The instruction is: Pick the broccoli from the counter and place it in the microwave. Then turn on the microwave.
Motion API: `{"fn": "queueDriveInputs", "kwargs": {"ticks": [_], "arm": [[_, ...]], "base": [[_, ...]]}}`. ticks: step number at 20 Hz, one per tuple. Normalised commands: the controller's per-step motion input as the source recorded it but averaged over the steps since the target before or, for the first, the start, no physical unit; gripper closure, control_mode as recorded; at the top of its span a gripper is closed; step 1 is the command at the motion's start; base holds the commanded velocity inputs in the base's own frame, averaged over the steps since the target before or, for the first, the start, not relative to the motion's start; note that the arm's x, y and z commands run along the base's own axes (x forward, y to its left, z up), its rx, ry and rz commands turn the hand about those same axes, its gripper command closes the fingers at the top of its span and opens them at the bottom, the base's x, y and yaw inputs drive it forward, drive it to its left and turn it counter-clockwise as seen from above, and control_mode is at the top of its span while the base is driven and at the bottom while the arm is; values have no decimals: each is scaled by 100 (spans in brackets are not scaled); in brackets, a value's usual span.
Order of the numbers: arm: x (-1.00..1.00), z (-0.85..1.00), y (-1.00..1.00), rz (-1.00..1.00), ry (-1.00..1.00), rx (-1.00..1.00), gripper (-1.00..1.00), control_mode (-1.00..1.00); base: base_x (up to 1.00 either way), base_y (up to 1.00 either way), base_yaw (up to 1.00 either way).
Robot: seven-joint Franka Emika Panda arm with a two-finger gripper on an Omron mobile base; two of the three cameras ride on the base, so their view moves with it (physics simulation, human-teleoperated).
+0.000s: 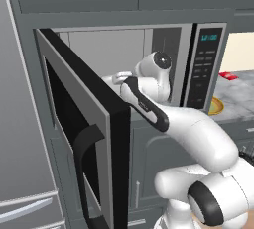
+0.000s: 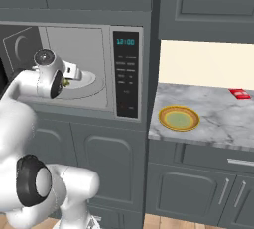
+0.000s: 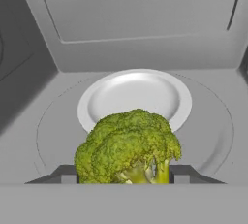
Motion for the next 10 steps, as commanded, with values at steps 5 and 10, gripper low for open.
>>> {"fn": "queueDriveInputs", "kwargs": {"ticks": [5, 10], "arm": [[52, -17, 7, -5, 0, 3, 100, -100], [48, -16, 3, -4, 0, 2, 100, -100]], "base": [[0, 0, 0], [0, 0, 0]]}}
